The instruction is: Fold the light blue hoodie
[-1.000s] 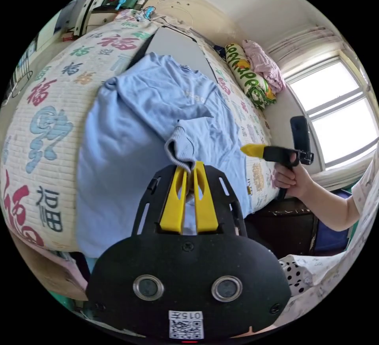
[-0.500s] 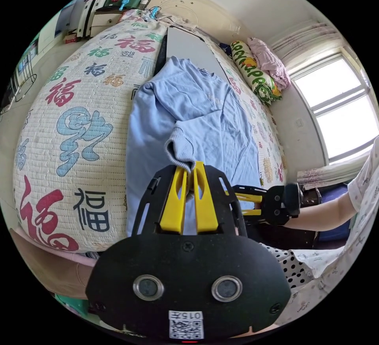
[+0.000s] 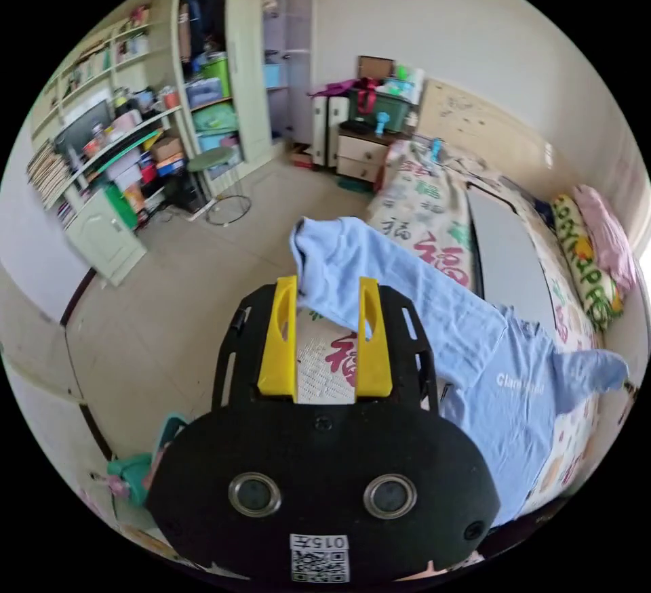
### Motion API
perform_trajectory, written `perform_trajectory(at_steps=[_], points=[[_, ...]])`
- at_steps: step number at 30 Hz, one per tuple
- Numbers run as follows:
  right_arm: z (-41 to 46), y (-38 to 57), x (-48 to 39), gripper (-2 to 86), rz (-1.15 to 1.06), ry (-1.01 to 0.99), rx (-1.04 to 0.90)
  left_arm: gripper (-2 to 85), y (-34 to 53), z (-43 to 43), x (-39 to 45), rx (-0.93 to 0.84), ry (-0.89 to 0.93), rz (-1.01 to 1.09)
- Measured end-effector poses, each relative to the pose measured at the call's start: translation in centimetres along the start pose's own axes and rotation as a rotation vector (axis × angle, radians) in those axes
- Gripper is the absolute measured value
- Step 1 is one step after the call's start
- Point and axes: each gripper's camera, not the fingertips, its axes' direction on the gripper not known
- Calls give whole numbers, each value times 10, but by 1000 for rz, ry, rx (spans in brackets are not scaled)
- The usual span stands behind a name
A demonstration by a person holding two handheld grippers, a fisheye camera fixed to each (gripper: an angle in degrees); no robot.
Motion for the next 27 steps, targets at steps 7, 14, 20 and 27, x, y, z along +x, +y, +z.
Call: perform_trajectory(at_steps=[7,14,20,27], points=[[41,72,3,115,10,-542,-277,120,147,24,83,-195,274,121],[70,231,-53,136,-32,-791,-645,131,306,81,84,-646,319,196],[33,248,-68,137,29,-714,-660,113,340,103,53,-750,345,221],[-21,206,-101,88,-108,-700,-712,36,375,110,33,-814,379,304]])
